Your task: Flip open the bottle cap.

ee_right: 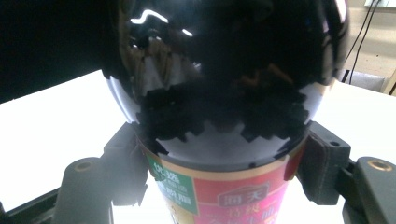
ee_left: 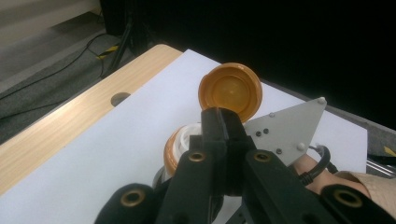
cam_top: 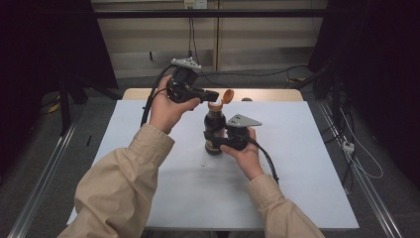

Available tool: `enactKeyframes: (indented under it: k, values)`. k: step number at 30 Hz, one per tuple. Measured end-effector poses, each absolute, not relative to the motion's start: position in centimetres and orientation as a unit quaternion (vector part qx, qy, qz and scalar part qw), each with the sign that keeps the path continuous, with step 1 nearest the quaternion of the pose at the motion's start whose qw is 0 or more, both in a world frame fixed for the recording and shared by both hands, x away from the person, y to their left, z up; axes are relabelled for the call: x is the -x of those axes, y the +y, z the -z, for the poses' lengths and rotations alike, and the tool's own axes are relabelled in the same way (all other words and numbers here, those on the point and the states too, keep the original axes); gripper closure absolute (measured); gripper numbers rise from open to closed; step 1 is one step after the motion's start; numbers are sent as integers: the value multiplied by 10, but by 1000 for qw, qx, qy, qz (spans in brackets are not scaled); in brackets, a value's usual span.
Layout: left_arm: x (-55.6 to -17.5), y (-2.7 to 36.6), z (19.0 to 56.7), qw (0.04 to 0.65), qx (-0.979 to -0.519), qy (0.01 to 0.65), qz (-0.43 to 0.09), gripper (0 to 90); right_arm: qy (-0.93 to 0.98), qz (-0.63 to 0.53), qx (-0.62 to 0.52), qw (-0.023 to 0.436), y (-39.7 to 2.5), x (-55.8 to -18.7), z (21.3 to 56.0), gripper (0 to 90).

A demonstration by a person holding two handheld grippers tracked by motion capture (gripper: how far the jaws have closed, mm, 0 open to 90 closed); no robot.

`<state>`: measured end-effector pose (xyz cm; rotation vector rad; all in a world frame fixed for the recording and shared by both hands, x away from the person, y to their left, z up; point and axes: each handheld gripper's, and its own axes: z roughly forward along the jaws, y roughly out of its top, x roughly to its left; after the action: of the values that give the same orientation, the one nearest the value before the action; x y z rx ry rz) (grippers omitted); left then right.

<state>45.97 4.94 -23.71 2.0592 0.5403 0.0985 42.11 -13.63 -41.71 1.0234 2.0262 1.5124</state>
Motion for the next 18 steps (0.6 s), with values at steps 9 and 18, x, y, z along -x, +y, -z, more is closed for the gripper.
enactKeyframes:
  k: [9,18]
  values:
    - [-458,53,236,490,-843,219,-31,900,725,-544,-369,205,-137,-421,417,294]
    - [-456,62,237,490,-843,220,-35,816,726,-542,-370,205,-137,-421,417,288]
